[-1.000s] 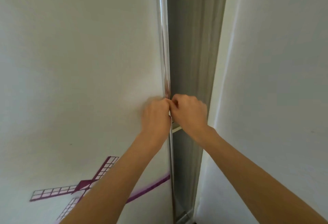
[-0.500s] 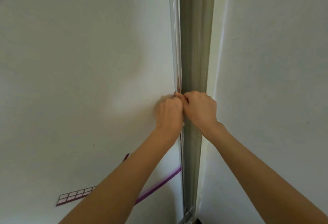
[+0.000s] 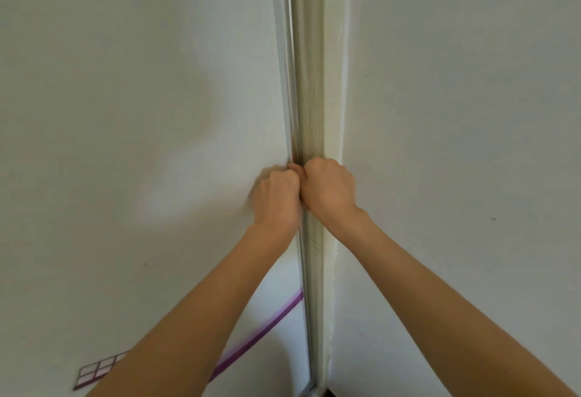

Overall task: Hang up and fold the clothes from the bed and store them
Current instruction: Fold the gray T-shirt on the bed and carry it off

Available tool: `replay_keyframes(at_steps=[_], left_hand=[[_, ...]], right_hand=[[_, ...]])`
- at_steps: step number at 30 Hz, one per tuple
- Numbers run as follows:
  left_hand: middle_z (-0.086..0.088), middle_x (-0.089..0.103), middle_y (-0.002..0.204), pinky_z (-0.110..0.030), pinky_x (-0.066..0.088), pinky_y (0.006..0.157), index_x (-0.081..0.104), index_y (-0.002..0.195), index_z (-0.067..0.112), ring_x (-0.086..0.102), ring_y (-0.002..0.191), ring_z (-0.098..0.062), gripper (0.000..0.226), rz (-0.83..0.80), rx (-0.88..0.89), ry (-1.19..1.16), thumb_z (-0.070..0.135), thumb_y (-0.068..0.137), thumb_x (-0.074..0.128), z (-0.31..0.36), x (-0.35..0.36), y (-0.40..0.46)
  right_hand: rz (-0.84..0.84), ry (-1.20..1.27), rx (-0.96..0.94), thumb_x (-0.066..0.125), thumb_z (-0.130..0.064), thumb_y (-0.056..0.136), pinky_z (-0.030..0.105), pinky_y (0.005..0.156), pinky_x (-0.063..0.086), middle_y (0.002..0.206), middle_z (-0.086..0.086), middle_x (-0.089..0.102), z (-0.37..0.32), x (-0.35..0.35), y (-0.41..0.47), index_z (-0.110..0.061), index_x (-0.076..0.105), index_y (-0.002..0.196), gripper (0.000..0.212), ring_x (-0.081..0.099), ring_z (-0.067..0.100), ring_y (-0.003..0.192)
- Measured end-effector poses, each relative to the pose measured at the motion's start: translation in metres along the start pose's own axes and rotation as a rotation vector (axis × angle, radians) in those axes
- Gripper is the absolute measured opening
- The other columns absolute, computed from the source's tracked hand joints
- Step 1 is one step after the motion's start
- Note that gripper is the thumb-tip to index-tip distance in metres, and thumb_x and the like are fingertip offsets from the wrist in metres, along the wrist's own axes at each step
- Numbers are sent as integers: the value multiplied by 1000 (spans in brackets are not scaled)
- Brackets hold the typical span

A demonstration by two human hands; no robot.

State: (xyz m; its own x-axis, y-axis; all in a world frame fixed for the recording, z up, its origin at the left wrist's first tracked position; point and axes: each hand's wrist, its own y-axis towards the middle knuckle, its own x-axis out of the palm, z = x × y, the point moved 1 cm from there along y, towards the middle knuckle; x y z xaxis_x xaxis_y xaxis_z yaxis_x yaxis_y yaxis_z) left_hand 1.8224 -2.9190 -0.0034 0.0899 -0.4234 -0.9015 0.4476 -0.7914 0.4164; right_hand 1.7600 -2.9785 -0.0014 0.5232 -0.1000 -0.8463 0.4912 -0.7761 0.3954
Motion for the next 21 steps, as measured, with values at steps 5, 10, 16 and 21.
replay_keyframes(at_steps=[5,10,16,21], left_hand=[[-13,63,114,-34,41,73,59,114,5,60,106,-32,22,-19,-1,-26,6,98,44,2,-5,-3],[-13,66,106,-30,33,67,63,92,8,61,100,-31,15,-42,-18,-132,7,95,49,-1,-9,-5],[-16,67,100,-28,38,67,69,95,0,63,94,-31,17,-156,-61,-358,12,83,66,-8,-7,-5],[-17,67,111,-34,54,79,66,109,2,65,97,-26,27,-594,-225,-711,24,94,59,-24,-12,-9]], right_hand=[[10,16,6,30,-47,105,32,66,38,87,11,70,3,7,3,-8,66,83,57,65,31,85],[2,45,17,30,-48,104,33,66,43,75,8,67,3,11,6,-11,62,71,59,65,29,79],[-236,216,-66,39,-34,103,40,78,56,66,5,70,11,1,8,-9,66,73,47,68,22,69],[-613,527,-11,48,-22,102,24,76,58,90,11,74,19,-22,-3,-5,71,91,31,72,20,83]])
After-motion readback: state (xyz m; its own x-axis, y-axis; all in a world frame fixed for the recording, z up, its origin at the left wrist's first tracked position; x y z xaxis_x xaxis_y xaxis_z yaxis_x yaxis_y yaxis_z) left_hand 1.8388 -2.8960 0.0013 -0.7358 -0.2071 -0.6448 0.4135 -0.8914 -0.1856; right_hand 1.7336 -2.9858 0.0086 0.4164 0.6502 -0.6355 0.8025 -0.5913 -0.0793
